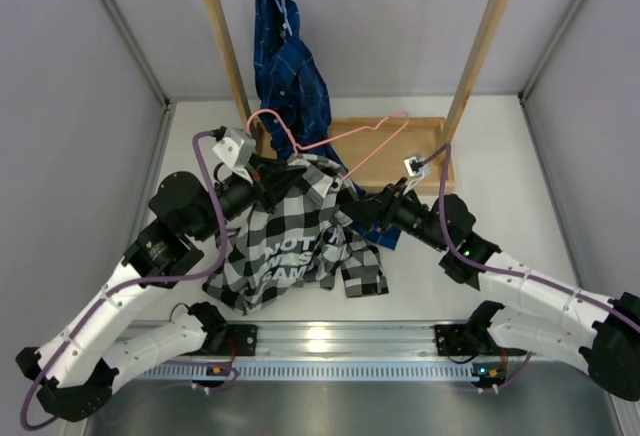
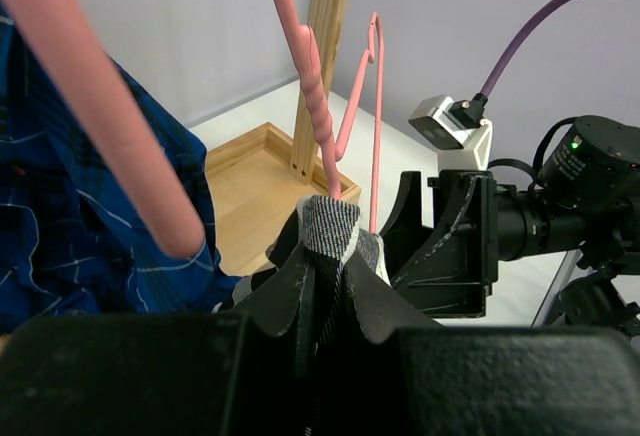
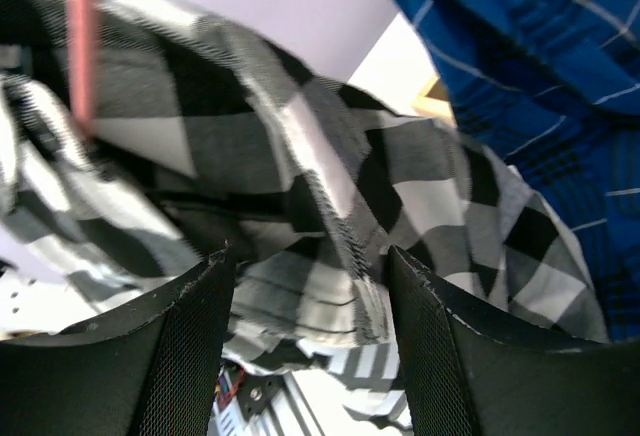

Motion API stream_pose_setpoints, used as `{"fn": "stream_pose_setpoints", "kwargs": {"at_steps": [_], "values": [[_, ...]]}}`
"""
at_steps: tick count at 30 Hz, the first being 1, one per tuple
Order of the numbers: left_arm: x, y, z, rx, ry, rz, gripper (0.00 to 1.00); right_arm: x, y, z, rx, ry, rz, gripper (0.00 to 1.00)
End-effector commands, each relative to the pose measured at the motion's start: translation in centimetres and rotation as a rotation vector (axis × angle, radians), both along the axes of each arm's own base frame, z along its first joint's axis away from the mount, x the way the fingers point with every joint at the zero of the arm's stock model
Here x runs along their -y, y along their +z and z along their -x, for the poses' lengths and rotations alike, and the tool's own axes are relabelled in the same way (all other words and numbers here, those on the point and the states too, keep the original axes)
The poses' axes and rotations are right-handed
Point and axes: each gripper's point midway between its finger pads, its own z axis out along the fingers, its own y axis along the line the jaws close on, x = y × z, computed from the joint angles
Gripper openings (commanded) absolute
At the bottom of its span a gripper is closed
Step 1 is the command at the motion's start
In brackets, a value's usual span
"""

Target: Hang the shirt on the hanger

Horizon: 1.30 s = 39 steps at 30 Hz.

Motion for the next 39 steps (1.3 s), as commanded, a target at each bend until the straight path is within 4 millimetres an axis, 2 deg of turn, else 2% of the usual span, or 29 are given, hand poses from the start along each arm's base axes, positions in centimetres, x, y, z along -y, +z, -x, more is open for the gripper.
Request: {"fn": "stream_pose_setpoints", "kwargs": {"at_steps": [1,5,7,8,9,12,13,14,15,16,17,18,20,21,23,25,26,31,33,34,35,36,37,39], "values": [[-0.9,3.8,0.7,0.093,0.014,0.121,0.00,0.1,-0.5,-1.2,0.017,-0.070,0.008,0.60],[-1.0,3.9,0.9,0.090,0.009,0.132,0.00,-1.0,-0.8,-1.1,0.029,-0.029,-0.002,0.55],[-1.0,3.9,1.0,0.083,0.006,0.136,0.00,-1.7,-0.9,-0.8,0.039,0.014,-0.010,0.41],[-1.1,3.9,1.0,0.083,0.006,0.138,0.00,-1.9,0.1,-0.6,0.066,0.032,-0.039,0.29],[-1.1,3.8,0.9,0.079,0.013,0.140,0.00,-2.1,0.3,-0.5,0.074,0.043,-0.047,0.22],[-1.6,3.6,1.0,0.083,0.030,0.142,0.00,-1.8,0.6,-0.6,0.093,0.030,-0.018,0.00],[-1.7,3.4,0.9,0.080,0.039,0.139,0.00,-0.9,1.1,-1.1,0.105,-0.021,-0.004,0.00],[-2.0,3.4,1.1,0.084,0.041,0.139,0.00,-0.3,0.1,-1.4,0.092,-0.051,0.060,0.00],[-2.1,3.4,1.1,0.089,0.045,0.132,0.00,0.4,0.0,-1.7,0.092,-0.088,0.077,0.00],[-2.3,3.3,1.2,0.086,0.050,0.125,0.00,1.6,0.8,-2.0,0.105,-0.147,0.071,0.00],[-2.4,3.3,1.3,0.088,0.050,0.123,0.00,2.6,0.6,-2.4,0.108,-0.193,0.087,0.00],[-2.6,3.4,1.6,0.095,0.048,0.123,0.00,3.3,0.4,-2.5,0.104,-0.214,0.101,0.00],[-2.6,3.2,2.0,0.097,0.032,0.117,0.00,4.8,1.8,-2.7,0.127,-0.259,0.092,0.00],[-2.8,3.3,2.4,0.107,0.021,0.115,0.00,5.3,1.7,-2.7,0.119,-0.273,0.115,0.00],[-2.7,3.1,3.0,0.113,-0.003,0.106,0.00,5.9,3.2,-2.8,0.145,-0.288,0.122,0.00],[-2.8,2.6,3.1,0.109,-0.006,0.093,0.00,6.7,3.6,-3.0,0.147,-0.304,0.142,0.00],[-2.8,2.4,3.0,0.104,-0.001,0.090,0.00,6.9,4.4,-3.1,0.158,-0.310,0.140,0.00],[-3.1,1.6,3.4,0.099,-0.005,0.066,0.00,8.3,5.6,-3.8,0.176,-0.356,0.162,0.00],[-3.0,0.8,3.6,0.091,-0.022,0.019,0.00,8.8,5.5,-4.2,0.169,-0.360,0.186,0.00],[-3.1,0.8,3.7,0.089,-0.024,0.003,0.00,8.8,6.2,-4.6,0.175,-0.354,0.195,0.00],[-3.0,0.2,3.7,0.078,-0.025,-0.023,0.00,9.7,5.9,-5.5,0.152,-0.377,0.221,0.00],[-3.0,-0.3,3.7,0.076,-0.032,-0.055,0.00,9.7,5.5,-5.5,0.134,-0.355,0.242,0.00],[-2.8,-1.3,3.9,0.045,-0.048,-0.091,0.00,9.2,6.0,-5.6,0.138,-0.313,0.249,0.00],[-2.7,-2.4,4.2,0.027,-0.072,-0.133,0.00,9.8,5.6,-6.3,0.112,-0.313,0.278,0.00]]}}
